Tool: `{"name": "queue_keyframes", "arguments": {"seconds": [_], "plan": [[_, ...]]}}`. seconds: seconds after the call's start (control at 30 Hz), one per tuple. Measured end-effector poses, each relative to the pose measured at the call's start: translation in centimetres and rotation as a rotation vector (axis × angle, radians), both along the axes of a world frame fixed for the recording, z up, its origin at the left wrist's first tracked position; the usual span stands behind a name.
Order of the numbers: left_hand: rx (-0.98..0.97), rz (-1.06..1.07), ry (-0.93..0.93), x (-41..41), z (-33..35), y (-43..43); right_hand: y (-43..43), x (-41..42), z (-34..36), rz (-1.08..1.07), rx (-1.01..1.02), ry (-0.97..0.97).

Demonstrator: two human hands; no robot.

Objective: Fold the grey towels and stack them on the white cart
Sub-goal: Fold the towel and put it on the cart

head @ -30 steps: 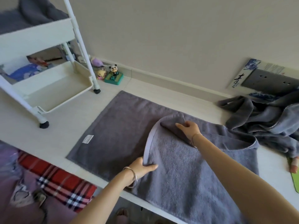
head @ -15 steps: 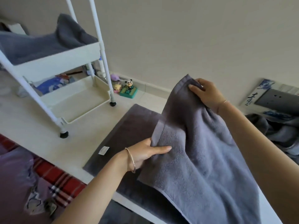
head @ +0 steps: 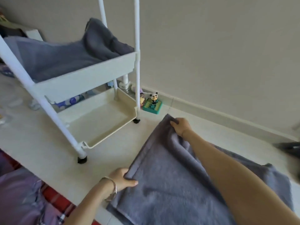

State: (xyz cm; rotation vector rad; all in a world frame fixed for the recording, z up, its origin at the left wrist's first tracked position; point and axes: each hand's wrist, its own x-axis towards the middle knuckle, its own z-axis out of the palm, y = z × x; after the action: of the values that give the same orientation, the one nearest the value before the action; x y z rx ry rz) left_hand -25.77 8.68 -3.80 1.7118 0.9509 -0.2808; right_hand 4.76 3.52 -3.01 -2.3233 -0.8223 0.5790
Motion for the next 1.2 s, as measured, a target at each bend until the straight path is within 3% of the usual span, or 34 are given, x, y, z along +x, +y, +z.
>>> {"name": "queue_keyframes", "arguments": {"seconds": [0.27, 0.4, 0.6, 0.83, 0.93, 1.07, 1.13, 1.2], "plan": [[-0.015, 0.026, -0.253, -1.6, -1.5, 0.0, 1.9, -0.2, -2.2, -0.025, 0.060, -0.108], [0.069, 0.102, -0.232, -2.4, -3.4, 0.2, 2.5, -0.3, -3.9, -0.079, -0.078, -0.143], [0.103, 0.161, -0.233, -3.4, -4.2, -0.5, 2.4, -0.1, -3.8, -0.152, -0.108, -0.192], [0.158, 0.190, -0.317, -4.6, -2.8, -1.0, -1.4, -2.9, -2.8, -0.042, 0.000, -0.333], [0.328, 0.186, -0.222, -5.1, -2.6, -1.2, -4.0, -5.1, -2.9, -0.002, 0.089, -0.367], [0.735, 0.001, 0.000, -4.2, -2.0, -2.4, -7.3, -7.3, -2.9, 0.012, 0.167, -0.407], [0.892, -0.069, -0.077, -2.7, -1.3, -3.9, -9.1, -8.4, -2.8, 0.036, 0.224, -0.373], [0.913, -0.158, -0.212, -0.7, -1.4, -5.5, -11.1, -10.0, -2.5, 0.047, 0.262, -0.293]]}}
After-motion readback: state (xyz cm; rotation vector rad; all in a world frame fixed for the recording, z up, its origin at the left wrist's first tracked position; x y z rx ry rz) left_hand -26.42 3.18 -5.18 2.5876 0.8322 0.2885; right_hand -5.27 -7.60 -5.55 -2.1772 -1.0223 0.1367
